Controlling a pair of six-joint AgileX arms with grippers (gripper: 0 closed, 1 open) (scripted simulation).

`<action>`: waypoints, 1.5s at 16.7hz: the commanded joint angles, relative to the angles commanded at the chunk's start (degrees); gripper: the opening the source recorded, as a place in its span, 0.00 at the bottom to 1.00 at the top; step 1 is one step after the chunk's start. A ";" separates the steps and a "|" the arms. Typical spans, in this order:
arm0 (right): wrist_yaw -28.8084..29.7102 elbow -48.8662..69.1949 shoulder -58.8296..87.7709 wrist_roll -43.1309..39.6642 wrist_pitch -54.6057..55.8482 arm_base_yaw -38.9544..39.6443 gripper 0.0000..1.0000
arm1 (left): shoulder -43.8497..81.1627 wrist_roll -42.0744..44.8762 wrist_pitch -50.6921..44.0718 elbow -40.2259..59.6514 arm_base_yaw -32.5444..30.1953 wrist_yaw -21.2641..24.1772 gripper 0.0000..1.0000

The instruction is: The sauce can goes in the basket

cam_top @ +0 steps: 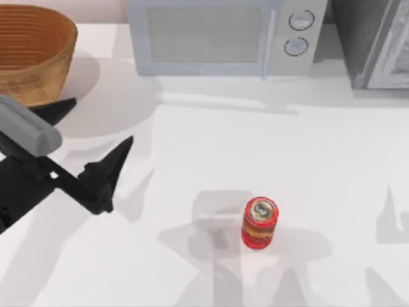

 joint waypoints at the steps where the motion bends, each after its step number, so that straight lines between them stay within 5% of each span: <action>1: 0.00 0.00 0.00 0.00 0.00 0.00 1.00 | 5.84 0.46 4.04 1.28 -1.26 2.43 1.00; 8: 0.00 0.00 0.00 0.00 0.00 0.00 1.00 | 44.27 3.48 30.63 9.69 -9.49 18.43 1.00; 14: 0.00 0.00 0.00 0.00 0.00 0.00 1.00 | 66.39 5.25 45.99 14.55 -14.23 27.64 1.00; 25: 0.00 0.00 0.00 0.00 0.00 0.00 1.00 | 71.51 5.13 48.33 17.34 -16.85 27.94 1.00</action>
